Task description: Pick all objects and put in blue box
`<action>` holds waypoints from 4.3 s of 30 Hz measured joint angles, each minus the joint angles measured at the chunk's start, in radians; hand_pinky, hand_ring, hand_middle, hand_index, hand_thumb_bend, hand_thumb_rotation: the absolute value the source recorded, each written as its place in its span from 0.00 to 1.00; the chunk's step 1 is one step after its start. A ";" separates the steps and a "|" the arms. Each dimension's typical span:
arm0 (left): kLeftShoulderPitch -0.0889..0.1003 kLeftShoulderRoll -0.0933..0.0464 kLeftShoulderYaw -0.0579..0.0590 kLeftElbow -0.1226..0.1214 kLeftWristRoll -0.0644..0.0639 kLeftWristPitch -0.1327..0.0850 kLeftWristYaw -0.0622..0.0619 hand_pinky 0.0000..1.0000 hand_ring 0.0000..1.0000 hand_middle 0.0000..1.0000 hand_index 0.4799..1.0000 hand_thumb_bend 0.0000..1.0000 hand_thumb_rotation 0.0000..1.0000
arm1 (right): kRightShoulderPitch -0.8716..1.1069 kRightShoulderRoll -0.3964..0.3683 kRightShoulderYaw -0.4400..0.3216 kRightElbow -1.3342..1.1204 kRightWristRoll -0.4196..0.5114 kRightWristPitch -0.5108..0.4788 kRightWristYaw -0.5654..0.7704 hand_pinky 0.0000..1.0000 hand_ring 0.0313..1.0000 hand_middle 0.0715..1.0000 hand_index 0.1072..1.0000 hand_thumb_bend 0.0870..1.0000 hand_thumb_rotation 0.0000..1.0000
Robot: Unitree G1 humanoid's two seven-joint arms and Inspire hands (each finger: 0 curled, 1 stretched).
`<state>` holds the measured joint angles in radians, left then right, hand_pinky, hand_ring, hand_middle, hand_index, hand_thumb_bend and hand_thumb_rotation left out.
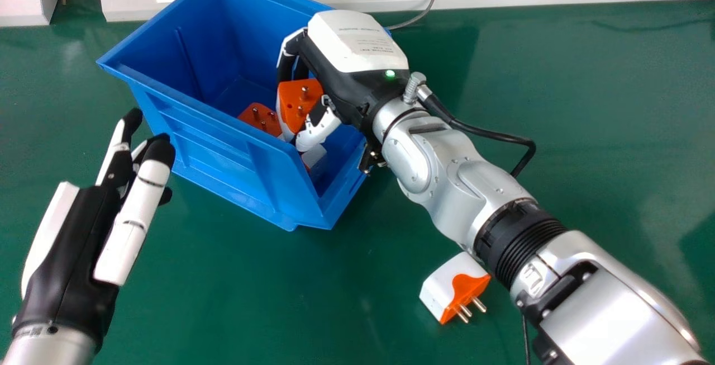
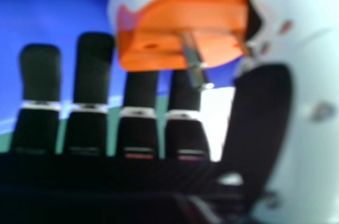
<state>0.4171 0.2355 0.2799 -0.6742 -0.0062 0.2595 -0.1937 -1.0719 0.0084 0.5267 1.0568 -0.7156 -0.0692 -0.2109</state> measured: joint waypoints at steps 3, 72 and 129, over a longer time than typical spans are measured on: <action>0.024 -0.017 0.013 -0.007 -0.012 -0.021 0.004 0.86 0.94 0.94 1.00 0.47 1.00 | -0.008 0.001 0.001 0.022 -0.001 -0.003 -0.007 0.34 0.42 0.51 0.42 0.44 0.00; 0.208 -0.115 0.011 -0.060 -0.087 -0.177 0.004 0.92 0.97 0.98 1.00 0.47 1.00 | -0.063 0.026 0.133 0.189 -0.080 -0.054 -0.048 0.85 0.99 0.99 0.95 0.61 0.01; 0.121 -0.068 0.022 0.000 -0.045 -0.174 -0.002 0.90 0.96 0.96 1.00 0.48 1.00 | 0.498 -0.312 -0.155 -1.272 -0.062 0.421 0.477 0.93 0.96 0.98 0.90 0.81 0.00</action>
<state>0.5383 0.1676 0.3021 -0.6737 -0.0517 0.0853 -0.1960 -0.5740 -0.3034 0.3719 -0.2148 -0.7775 0.3523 0.2657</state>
